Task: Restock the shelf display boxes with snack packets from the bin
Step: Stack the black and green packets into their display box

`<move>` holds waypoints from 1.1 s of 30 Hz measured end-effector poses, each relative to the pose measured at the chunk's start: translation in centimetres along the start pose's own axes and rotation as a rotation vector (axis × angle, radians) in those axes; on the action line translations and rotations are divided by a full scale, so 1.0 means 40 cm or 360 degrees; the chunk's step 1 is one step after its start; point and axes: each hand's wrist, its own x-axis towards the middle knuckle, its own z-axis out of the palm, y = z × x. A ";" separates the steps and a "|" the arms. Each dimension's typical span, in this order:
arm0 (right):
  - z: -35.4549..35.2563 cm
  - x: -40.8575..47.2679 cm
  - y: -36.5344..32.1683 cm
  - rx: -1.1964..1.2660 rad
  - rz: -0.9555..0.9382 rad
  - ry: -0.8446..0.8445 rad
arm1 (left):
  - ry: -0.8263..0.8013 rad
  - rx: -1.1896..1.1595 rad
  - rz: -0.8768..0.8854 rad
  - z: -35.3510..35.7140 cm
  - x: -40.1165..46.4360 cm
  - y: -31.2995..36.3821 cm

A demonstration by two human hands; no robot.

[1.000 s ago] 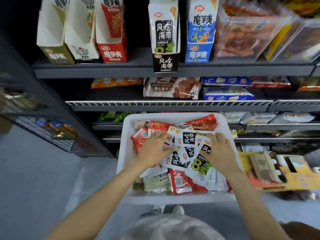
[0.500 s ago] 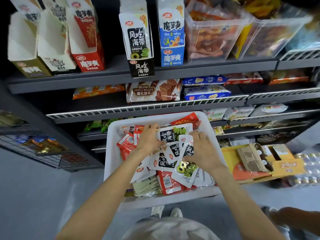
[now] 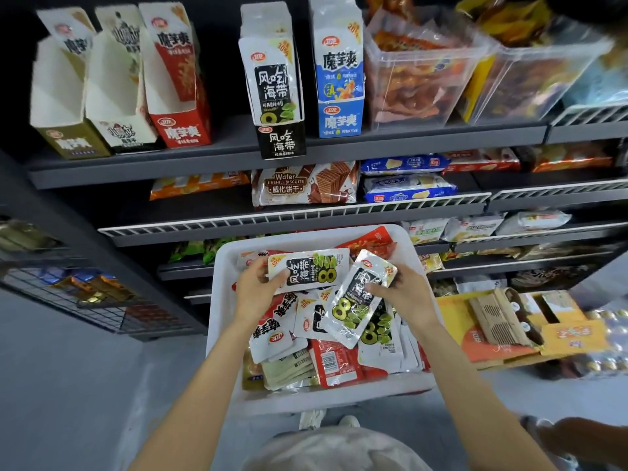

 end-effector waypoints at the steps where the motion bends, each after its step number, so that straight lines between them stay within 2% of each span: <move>1: 0.006 -0.004 0.001 0.0132 0.0021 0.0011 | 0.0035 -0.0071 -0.0019 -0.002 -0.003 0.002; 4: 0.009 -0.016 -0.023 0.0249 -0.0132 0.0133 | 0.0224 -0.0243 -0.0013 -0.025 -0.013 0.030; 5: 0.003 -0.017 -0.036 0.0127 -0.0264 0.0178 | 0.0316 -0.0171 0.0068 -0.040 -0.010 0.045; 8: -0.027 -0.009 -0.094 -0.0671 -0.0691 0.0333 | 0.0419 0.0095 0.0382 -0.094 0.013 0.121; 10: -0.049 0.002 -0.147 -0.0768 -0.0780 0.0375 | 0.0379 0.0179 0.0607 -0.127 0.032 0.205; 14: -0.087 0.014 -0.266 -0.0313 -0.0780 0.0370 | 0.0414 0.0197 0.1017 -0.180 0.060 0.391; 18: -0.105 0.030 -0.369 0.0009 -0.0955 0.0311 | 0.0540 0.0182 0.1265 -0.204 0.094 0.529; 23: -0.105 0.065 -0.492 0.0322 -0.1135 0.0361 | 0.0700 0.0101 0.1409 -0.199 0.160 0.618; 27: -0.107 0.094 -0.586 0.1022 -0.1171 0.0347 | 0.0887 0.0162 0.1493 -0.191 0.221 0.641; 29: -0.104 0.118 -0.617 0.1227 -0.1126 0.0347 | 0.0923 0.0348 0.1602 -0.183 0.248 0.639; 31: -0.096 0.140 -0.639 0.1367 -0.1082 0.0337 | 0.0896 0.0556 0.1657 -0.171 0.271 0.626; 33: -0.084 0.158 -0.659 0.1429 -0.1095 0.0336 | 0.0751 0.0670 0.1555 -0.160 0.296 0.608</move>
